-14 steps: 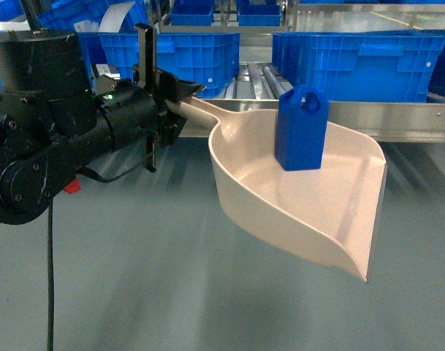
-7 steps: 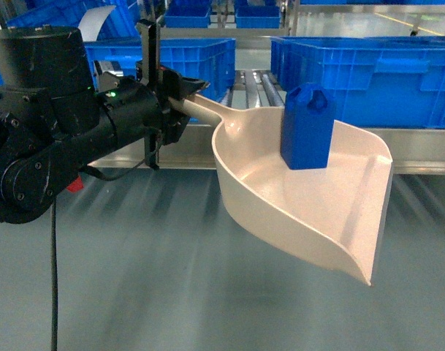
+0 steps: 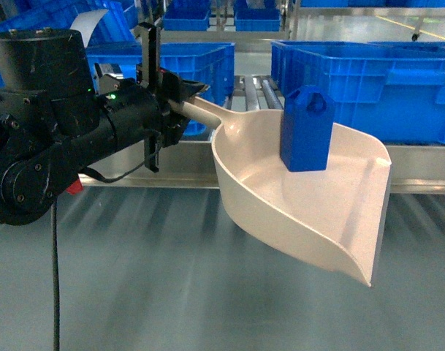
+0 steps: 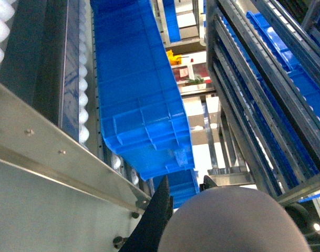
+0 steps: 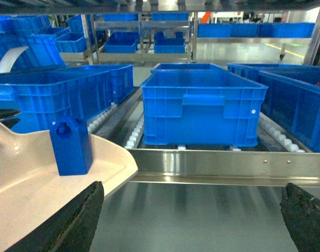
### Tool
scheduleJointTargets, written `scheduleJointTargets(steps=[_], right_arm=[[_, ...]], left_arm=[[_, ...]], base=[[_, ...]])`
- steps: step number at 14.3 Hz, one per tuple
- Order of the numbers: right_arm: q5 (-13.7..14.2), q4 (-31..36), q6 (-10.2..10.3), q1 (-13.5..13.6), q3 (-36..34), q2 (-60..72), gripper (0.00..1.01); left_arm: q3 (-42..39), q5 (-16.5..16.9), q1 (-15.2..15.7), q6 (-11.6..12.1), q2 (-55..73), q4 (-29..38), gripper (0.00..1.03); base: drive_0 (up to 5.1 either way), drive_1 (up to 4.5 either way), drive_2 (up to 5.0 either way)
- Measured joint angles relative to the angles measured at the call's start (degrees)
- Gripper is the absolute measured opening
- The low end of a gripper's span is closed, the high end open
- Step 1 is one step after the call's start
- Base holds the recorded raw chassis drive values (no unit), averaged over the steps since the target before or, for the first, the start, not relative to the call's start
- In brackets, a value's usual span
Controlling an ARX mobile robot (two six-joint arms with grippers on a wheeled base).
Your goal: Place part in tray to right shelf
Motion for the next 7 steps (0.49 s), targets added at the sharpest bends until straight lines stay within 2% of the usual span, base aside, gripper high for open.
scheduleJointTargets(steps=[7], right_arm=[[0.0,-0.07,0.0,0.0,0.0,0.07,0.98]], left_arm=[[-0.02,0.0,0.0,0.0,0.0,-0.02,0.12]], base=[[0.1,4.36,-4.2]])
